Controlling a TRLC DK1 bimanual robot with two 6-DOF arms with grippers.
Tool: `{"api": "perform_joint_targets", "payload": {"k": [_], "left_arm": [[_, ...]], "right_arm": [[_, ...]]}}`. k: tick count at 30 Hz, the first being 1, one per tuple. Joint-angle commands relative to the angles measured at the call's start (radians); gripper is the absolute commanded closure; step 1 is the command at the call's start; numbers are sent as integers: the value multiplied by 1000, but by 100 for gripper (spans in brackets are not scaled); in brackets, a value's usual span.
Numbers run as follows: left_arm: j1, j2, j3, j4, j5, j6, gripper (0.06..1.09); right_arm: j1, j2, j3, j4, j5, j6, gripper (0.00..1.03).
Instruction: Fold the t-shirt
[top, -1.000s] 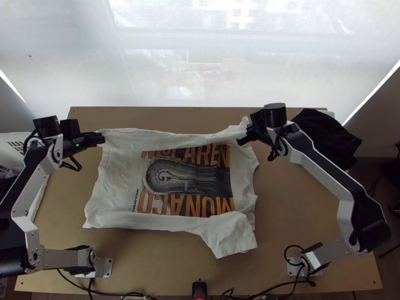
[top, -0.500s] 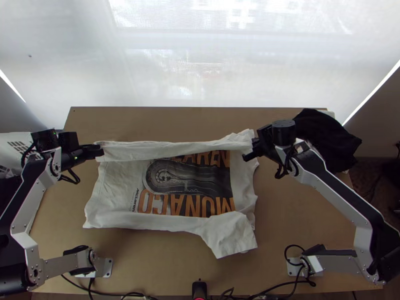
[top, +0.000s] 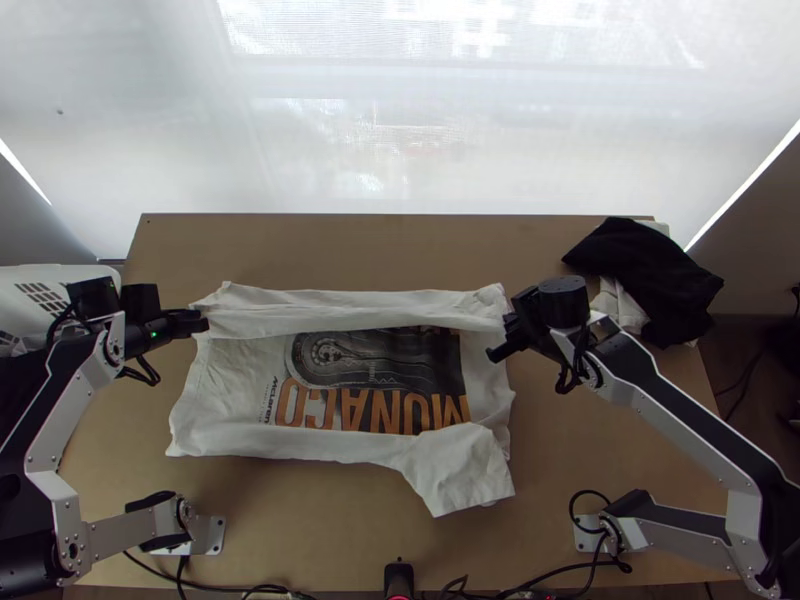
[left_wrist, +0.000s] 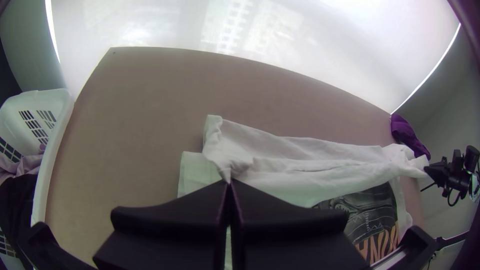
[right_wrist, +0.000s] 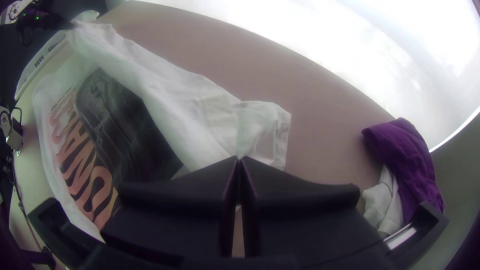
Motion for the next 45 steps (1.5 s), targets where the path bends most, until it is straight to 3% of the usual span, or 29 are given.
{"api": "perform_joint_targets", "payload": {"k": [1, 35, 36, 37, 38, 39, 42, 45], "left_arm": [[19, 33, -4, 9, 0, 30, 105], [4, 169, -17, 58, 0, 38, 104], [-1, 175, -18, 52, 2, 36, 96], [-9, 179, -17, 38, 3, 36, 85], [-18, 177, -17, 15, 6, 38, 73], [-29, 169, -14, -13, 8, 39, 61], [-78, 116, -17, -105, 9, 42, 36], [-113, 19, -31, -177, 8, 44, 26]], "right_arm": [[44, -47, -61, -47, -2, 2, 100], [125, -70, -232, -75, -31, 13, 99], [130, -68, -237, -75, -34, 10, 87], [131, -68, -237, -75, -38, 11, 61], [131, -67, -237, -75, -45, 13, 27], [131, -62, -234, -75, -48, 11, 3], [131, -64, -217, -84, -62, 4, 4], [122, -70, -186, -107, -62, 1, 4]]}}
